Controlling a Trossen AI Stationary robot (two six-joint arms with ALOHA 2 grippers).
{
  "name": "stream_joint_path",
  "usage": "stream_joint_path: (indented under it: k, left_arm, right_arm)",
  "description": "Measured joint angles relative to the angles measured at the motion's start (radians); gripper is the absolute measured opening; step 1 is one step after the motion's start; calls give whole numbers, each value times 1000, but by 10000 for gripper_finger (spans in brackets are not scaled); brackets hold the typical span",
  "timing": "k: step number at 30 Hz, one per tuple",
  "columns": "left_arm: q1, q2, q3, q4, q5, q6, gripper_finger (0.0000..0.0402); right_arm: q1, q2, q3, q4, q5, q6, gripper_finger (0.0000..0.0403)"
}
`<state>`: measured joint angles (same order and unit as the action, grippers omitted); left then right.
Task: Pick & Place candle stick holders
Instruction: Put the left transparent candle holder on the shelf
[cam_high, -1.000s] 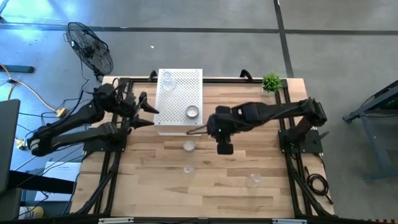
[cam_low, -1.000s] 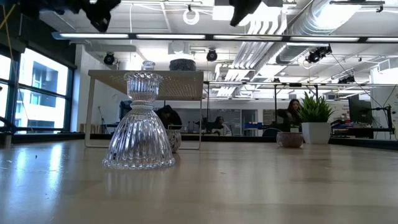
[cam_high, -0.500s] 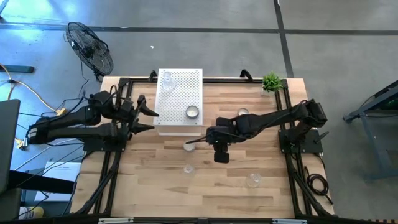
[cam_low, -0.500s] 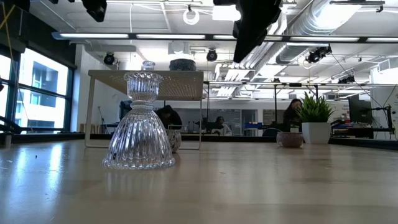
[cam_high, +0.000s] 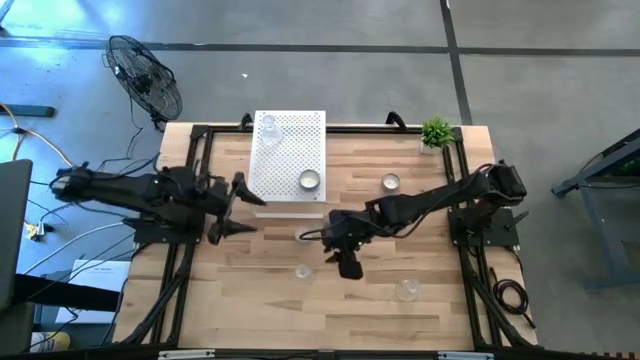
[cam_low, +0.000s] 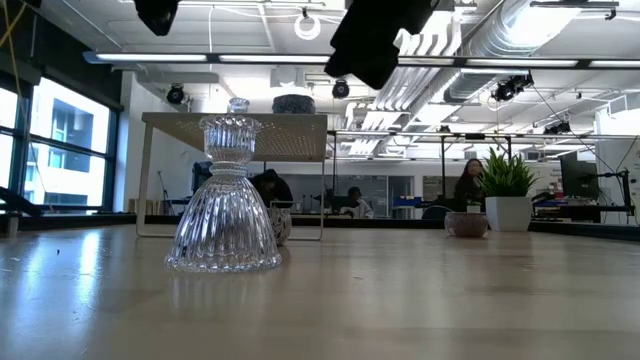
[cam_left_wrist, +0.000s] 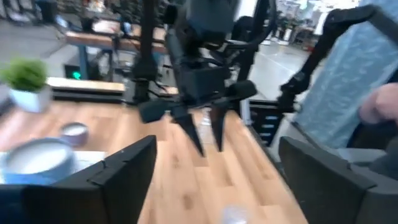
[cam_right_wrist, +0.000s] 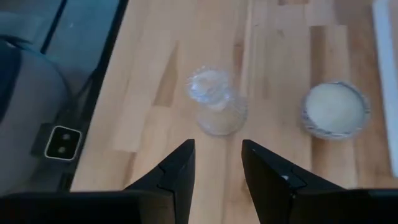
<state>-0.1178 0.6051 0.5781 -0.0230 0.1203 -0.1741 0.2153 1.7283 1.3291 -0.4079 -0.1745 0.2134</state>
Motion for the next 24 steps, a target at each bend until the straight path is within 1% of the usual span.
stream_joint_path:
  k: [3, 5, 9, 12, 14, 19, 24]
  left_arm:
    - [-66, 47, 0, 50, 11, -58, 359]
    - [-103, 78, 0, 96, 11, -69, 366]
    - [-176, 128, 0, 147, -60, -93, 366]
    - [-214, 160, 0, 148, -102, -111, 366]
    - [-227, 178, 0, 150, -105, -145, 366]
    - [-230, 224, 0, 149, -104, -242, 366]
    - [-230, 289, 0, 147, -99, -330, 367]
  right_arm:
    - [34, 0, -32, 69, -1, 19, 127]
    - [58, 0, -57, 109, 6, 33, 127]
    - [110, 0, -84, 169, 12, 52, 127]
    - [153, 0, -104, 198, 15, 49, 127]
    - [179, 0, -104, 213, 28, 33, 127]
    - [226, 0, -103, 215, 144, 14, 127]
    - [249, 0, -103, 211, 186, 10, 127]
